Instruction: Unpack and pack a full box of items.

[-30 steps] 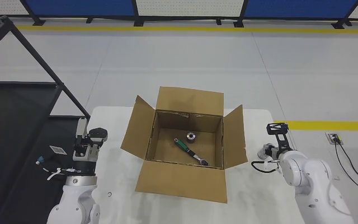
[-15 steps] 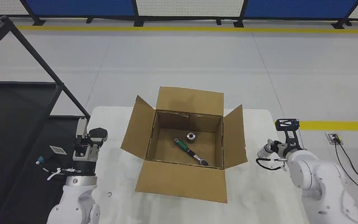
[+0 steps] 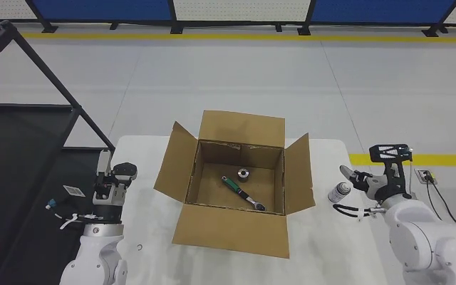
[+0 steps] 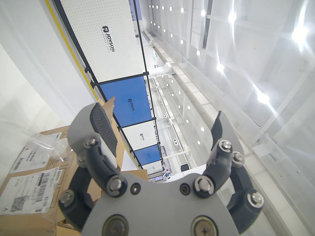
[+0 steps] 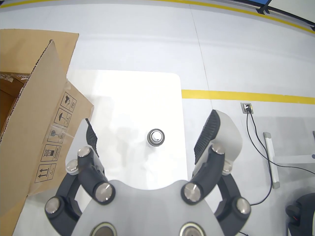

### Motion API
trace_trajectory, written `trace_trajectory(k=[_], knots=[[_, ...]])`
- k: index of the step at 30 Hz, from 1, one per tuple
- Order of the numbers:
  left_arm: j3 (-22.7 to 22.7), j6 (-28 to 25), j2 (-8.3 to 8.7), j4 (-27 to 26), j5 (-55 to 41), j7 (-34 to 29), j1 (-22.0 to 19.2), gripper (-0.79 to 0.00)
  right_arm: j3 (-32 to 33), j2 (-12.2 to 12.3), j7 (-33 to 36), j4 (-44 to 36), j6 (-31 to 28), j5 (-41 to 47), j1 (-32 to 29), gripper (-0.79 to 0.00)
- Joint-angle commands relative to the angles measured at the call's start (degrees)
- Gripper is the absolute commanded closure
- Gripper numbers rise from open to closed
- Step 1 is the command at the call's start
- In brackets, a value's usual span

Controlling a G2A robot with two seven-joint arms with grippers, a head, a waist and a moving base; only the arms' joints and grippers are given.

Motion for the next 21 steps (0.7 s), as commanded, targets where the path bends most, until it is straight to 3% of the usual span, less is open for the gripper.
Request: trace_trajectory(k=[1,11,16,21], knots=[[0.0,0.0,0.0,0.0,0.0,0.0,0.0,-0.785,0.0,0.0,0.0,0.0,0.0,0.0,0.0,-0.785],[0.0,0.0,0.0,0.0,0.0,0.0,0.0,-0.785,0.1,0.0,-1.4,-0.2,-0.1,0.6,-0.4,-0.785],[-1.4,1.5,0.21,-1.6,0.0,-0.7,0.1,-0.785,2.2,0.0,-5.5,-5.0,-0.3,0.4,-2.2,-0.785],[-2.9,2.0,0.31,-3.3,-0.7,-0.3,1.1,-0.785,2.3,0.1,-6.6,-10.0,-4.2,0.6,-1.1,-0.785]])
